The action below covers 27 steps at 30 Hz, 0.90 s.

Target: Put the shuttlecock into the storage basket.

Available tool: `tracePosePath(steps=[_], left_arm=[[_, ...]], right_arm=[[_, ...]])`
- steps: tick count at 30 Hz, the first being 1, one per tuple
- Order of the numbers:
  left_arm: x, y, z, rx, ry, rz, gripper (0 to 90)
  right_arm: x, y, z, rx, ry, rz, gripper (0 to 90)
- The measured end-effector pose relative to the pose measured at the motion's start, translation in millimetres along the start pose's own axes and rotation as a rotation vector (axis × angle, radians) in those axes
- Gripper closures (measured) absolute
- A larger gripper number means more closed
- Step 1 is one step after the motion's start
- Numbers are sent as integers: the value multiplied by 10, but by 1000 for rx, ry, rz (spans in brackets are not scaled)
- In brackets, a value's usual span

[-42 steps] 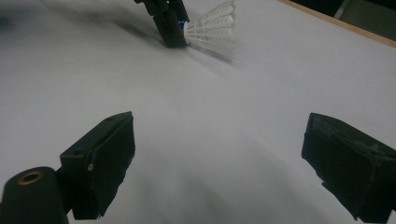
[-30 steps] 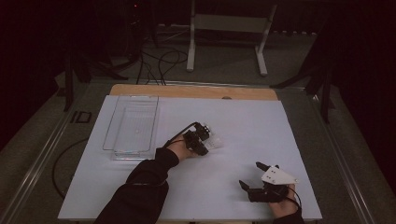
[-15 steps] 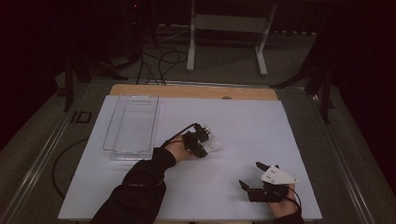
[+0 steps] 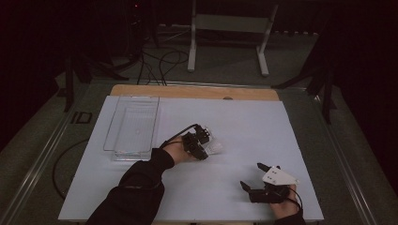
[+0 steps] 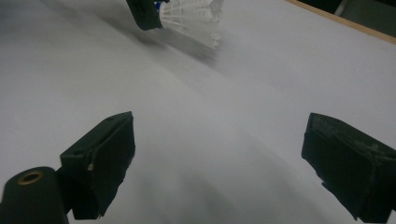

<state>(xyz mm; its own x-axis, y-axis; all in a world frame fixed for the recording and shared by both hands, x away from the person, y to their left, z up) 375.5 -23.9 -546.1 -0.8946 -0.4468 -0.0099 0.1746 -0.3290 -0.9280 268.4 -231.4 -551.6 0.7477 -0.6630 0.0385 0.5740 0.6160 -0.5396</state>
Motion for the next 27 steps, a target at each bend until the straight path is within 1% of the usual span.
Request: tracePosePath(steps=[2,4,5,7,8,9,13,16,18,19,21,22,23,27], left_arm=[[8,-41,-1,6,12,-4,660],[24,-70,-3,9,12,-17,660],[33,-81,-7,8,22,-17,660],[51,-101,-16,8,25,-21,660],[48,-111,-22,6,39,-19,660],[51,-120,-27,6,41,-17,660],[52,-165,-43,14,43,-13,659],[50,-211,-69,13,45,-14,659],[39,-244,-93,6,54,-13,659],[36,-260,-100,6,46,-10,660],[27,-297,-116,5,52,-3,659],[27,-315,-121,8,45,-3,659],[21,-336,-127,9,50,-3,659],[7,-387,-143,8,46,2,659]], right_arm=[[-2,1,-1,-1,2,1,95],[-2,1,0,-1,1,0,95],[-3,2,0,0,2,1,95],[-5,2,0,-2,0,1,96],[-5,0,1,-3,-1,-1,96],[-4,-2,2,-1,-3,-1,95],[-3,-3,1,-1,0,-3,96],[-4,-4,3,-3,-3,-3,96],[-4,-6,5,-2,-4,-4,96],[-4,-6,5,-2,-4,-4,96],[-3,-5,3,-4,-4,-5,95],[-3,-4,2,-4,-5,-5,96],[-3,-3,2,-4,-5,-4,96],[-3,-5,4,-3,-5,-5,96]])
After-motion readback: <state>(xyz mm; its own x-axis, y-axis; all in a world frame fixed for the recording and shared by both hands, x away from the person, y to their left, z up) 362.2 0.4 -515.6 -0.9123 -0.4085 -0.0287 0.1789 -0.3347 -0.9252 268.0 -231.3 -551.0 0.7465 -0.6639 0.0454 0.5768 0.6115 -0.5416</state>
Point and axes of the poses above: each handheld gripper's, and its own axes: y roughly forward along the jaws, z roughly out of its top, x roughly to its right, the point moved 7 cm from there along y, roughly forward along the jaws, and after that the axes turned 6 degrees about z, right-handed, at the moved point
